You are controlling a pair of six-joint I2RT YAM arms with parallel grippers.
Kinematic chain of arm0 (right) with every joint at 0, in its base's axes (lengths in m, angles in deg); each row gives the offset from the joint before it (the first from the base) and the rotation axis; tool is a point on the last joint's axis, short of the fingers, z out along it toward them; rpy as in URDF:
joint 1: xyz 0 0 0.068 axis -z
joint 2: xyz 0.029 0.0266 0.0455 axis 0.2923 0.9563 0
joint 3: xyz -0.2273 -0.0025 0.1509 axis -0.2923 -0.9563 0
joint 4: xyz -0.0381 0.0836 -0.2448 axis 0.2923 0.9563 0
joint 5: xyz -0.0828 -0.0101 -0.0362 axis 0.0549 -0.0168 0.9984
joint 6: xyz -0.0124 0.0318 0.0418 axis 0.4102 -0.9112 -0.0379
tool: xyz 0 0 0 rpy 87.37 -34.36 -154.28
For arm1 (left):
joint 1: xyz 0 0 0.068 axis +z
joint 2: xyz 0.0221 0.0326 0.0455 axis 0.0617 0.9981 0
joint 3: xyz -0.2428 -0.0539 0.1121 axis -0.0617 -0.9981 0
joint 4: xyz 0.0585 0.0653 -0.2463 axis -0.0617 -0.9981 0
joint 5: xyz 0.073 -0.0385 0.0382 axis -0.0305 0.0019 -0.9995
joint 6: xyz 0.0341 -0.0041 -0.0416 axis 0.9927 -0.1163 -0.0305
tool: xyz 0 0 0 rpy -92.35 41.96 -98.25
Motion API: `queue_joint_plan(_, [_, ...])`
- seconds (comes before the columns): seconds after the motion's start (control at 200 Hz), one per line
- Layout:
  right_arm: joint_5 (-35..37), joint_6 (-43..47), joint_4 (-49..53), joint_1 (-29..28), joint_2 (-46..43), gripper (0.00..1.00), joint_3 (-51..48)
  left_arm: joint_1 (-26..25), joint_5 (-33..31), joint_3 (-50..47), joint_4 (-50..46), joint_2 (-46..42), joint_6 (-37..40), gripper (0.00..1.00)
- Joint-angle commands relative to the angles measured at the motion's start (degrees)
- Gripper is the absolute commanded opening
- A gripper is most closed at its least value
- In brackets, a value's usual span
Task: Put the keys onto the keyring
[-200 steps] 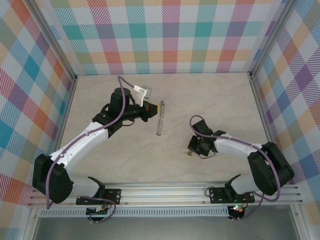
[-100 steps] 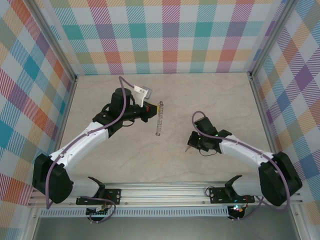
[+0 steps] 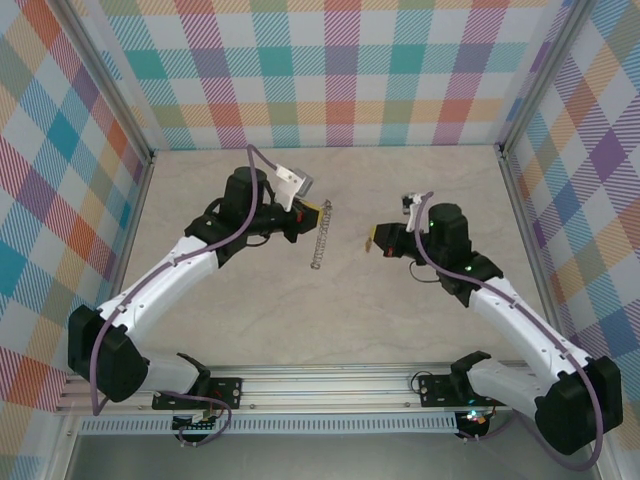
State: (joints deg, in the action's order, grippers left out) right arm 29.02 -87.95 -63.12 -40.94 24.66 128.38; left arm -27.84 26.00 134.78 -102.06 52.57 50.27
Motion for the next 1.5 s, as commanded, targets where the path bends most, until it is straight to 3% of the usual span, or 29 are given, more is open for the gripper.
queue_joint_plan(0.0, [-9.2,3.1,-6.2,2.4,-0.4,0.0,3.8,-0.4,5.4,2.8,2.5,0.4,4.1,0.0])
queue_joint_plan(0.33, [-18.1,-0.8,-13.2,3.4,3.6,0.0,8.4,-0.4,11.8,7.3,4.4,3.7,4.4,0.0])
queue_joint_plan(0.625, [-21.7,-0.8,-13.9,3.4,5.3,0.0,10.1,-1.3,13.5,9.7,3.4,5.7,5.1,0.0])
queue_joint_plan(1.08, [-24.3,3.1,-13.9,3.4,1.5,0.0,7.5,-3.8,17.3,13.8,-7.4,5.3,13.8,0.0])
queue_joint_plan(1.5, [-22.1,4.1,-12.4,3.4,-6.6,0.0,1.6,-3.8,22.3,17.7,-13.5,4.2,19.0,0.0])
